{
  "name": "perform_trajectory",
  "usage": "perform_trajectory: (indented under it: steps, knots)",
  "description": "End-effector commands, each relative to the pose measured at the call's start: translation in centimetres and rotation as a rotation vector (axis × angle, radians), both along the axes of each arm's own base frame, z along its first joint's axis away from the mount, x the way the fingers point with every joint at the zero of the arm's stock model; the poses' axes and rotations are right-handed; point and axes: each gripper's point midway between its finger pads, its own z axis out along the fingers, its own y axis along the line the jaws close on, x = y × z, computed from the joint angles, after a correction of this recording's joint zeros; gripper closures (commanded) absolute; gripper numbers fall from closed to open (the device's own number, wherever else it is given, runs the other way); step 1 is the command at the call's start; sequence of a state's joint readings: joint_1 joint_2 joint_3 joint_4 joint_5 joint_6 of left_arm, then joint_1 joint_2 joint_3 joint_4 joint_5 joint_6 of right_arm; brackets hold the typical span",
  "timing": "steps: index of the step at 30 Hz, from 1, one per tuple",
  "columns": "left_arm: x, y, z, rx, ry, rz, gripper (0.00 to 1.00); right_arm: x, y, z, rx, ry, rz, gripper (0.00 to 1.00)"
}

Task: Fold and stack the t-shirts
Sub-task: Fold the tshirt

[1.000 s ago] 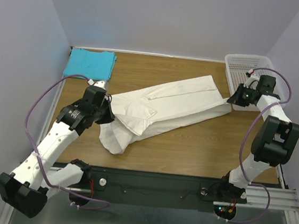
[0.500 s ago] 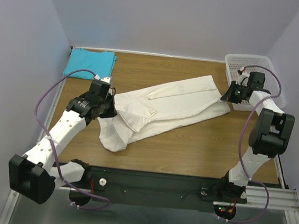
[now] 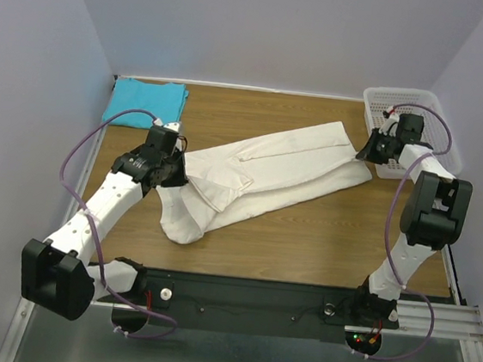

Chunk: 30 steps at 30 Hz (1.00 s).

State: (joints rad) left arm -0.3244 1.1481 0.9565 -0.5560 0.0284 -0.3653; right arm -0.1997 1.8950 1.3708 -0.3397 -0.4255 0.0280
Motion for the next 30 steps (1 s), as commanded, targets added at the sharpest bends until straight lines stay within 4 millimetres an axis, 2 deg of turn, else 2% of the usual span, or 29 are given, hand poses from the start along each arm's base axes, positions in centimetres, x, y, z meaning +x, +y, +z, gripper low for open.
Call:
perform_trajectory:
  steps: [1,10,18,30]
  knots:
    - [2.1,0.2,2.2,0.004,-0.083,0.005,1.0,2.8,-0.7,1.6,-0.052,-0.084,-0.023,0.99]
    - [3.0,0.9,2.0,0.014,-0.087,0.015,1.0,3.6,-1.4,1.7,-0.099,-0.1,-0.05,0.99]
    - [3.6,0.6,1.9,0.001,-0.085,0.003,1.0,3.2,-1.5,1.1,-0.115,-0.087,-0.052,0.99]
    - [5.0,0.6,2.0,0.011,-0.099,0.008,1.0,2.6,-2.3,2.0,-0.173,-0.11,-0.09,0.99]
